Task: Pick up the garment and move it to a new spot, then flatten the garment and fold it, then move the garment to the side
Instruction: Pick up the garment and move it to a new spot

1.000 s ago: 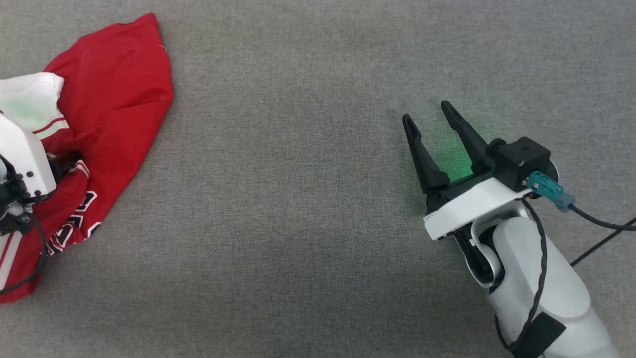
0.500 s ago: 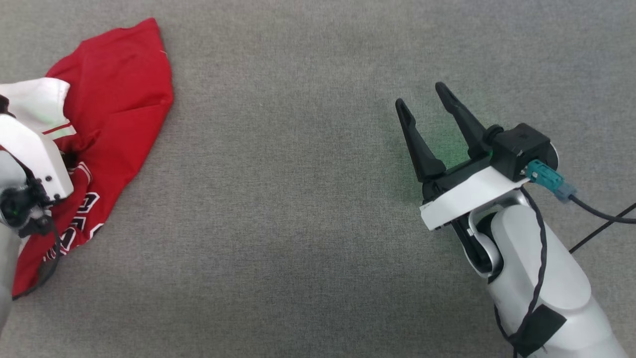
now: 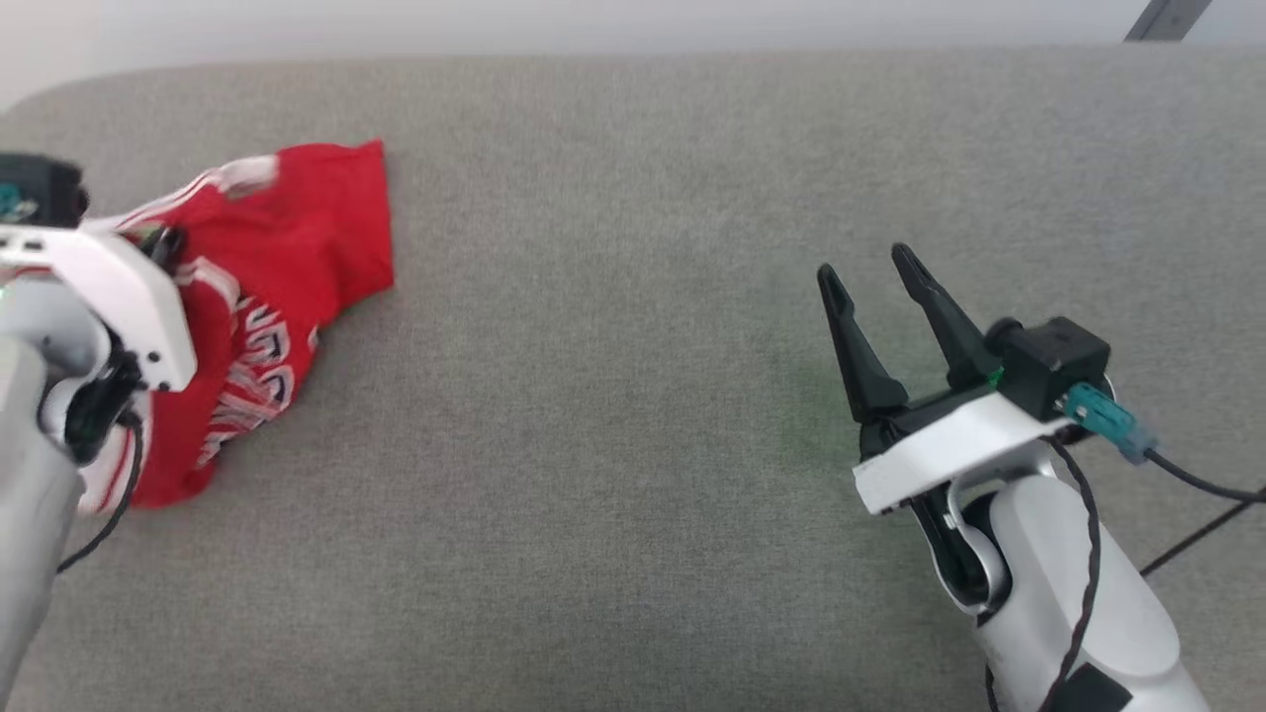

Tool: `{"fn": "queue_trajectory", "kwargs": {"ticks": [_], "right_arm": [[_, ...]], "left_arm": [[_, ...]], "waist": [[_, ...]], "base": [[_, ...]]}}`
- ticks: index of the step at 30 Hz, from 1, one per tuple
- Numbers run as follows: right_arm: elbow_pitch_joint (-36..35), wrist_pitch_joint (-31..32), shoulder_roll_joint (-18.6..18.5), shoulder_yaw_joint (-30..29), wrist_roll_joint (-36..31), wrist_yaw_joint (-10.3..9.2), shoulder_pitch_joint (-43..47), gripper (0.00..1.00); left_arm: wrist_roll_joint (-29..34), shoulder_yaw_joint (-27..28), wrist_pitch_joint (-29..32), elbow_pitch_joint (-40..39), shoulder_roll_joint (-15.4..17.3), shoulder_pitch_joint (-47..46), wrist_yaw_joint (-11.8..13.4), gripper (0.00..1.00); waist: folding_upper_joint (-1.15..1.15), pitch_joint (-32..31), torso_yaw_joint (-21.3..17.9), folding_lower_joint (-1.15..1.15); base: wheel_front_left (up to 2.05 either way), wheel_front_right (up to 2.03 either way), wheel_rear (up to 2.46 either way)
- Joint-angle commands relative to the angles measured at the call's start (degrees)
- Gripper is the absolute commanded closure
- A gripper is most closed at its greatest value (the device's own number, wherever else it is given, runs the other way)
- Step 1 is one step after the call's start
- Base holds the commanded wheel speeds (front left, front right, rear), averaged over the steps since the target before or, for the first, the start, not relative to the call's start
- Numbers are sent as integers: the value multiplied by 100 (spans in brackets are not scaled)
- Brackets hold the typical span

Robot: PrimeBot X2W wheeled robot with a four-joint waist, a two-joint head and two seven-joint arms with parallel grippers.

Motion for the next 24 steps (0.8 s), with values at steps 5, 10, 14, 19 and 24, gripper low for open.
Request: {"fn": "queue_trajectory", "kwargs": {"ticks": [5,10,14,19,24], "right_arm": [[-102,-27,45,-228,51,1,244,0],[-269,-27,166,-379,100,1,309,0],[-390,-27,242,-445,170,1,310,0],[-539,-27,329,-714,311,1,351,0],[-678,-27,360,-895,616,1,363,0]], "left_arm": [[67,-481,-181,-779,28,-261,-5,100],[29,-1058,-83,-1748,-1,-599,-5,100],[-94,-1647,168,-2467,-126,-902,-5,100],[-312,-2288,500,-2634,-524,-1311,7,100],[-448,-2863,521,-2246,-940,-1759,7,100]], "waist": [[0,-211,-228,0],[0,-151,-647,0],[0,20,-1110,0],[0,333,-1708,0],[0,689,-2331,0]], "base": [[0,0,0],[0,0,0],[0,0,0],[0,0,0],[0,0,0]]}}
